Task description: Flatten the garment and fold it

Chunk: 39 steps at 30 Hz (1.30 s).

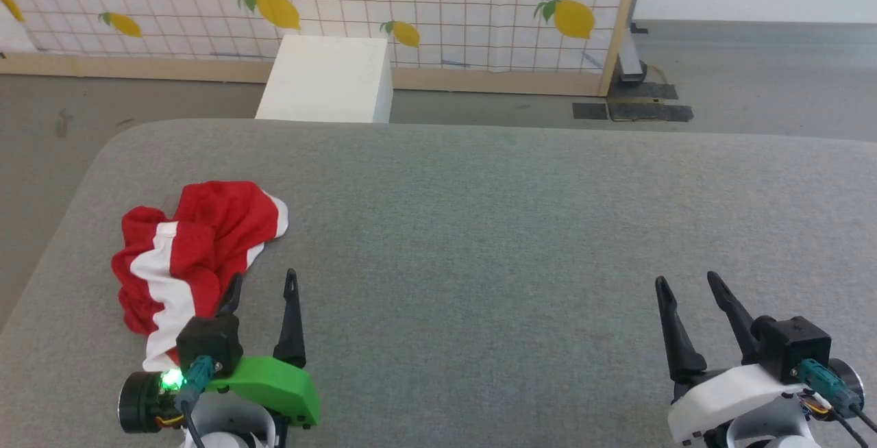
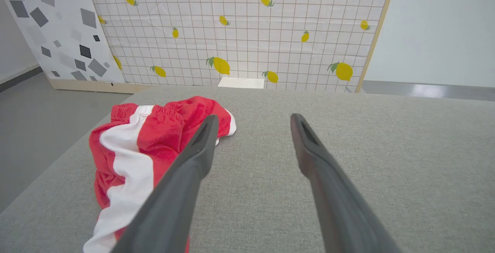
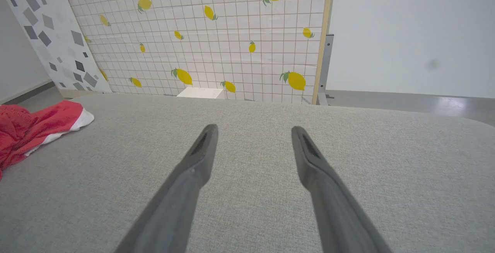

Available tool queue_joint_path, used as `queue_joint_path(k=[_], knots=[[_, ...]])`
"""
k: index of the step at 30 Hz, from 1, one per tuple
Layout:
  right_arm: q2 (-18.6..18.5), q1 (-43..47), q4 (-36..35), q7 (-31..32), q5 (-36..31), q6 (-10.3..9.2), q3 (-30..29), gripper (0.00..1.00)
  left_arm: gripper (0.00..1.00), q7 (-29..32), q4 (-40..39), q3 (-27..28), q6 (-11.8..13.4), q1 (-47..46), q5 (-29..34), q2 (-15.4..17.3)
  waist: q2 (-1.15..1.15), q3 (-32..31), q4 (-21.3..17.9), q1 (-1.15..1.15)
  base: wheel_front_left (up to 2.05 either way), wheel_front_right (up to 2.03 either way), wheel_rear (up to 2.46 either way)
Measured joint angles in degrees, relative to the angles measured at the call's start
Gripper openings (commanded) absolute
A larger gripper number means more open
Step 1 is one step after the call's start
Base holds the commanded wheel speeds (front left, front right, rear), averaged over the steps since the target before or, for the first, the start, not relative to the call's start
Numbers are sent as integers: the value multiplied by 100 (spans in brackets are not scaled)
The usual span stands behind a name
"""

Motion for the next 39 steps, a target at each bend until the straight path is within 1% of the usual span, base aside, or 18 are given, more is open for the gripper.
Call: queue_joint_path(k=[25, 39], knots=[[0, 18, 248, -285, 242, 0, 94, 100, 100, -283, 109, -53, 148, 159, -156, -1, 0, 28, 1026, 0, 0, 0, 0], [0, 114, 370, -463, 393, 0, 127, 100, 100, -454, 207, -129, 231, 186, -214, -1, 0, -1, 1494, 0, 0, 0, 0]])
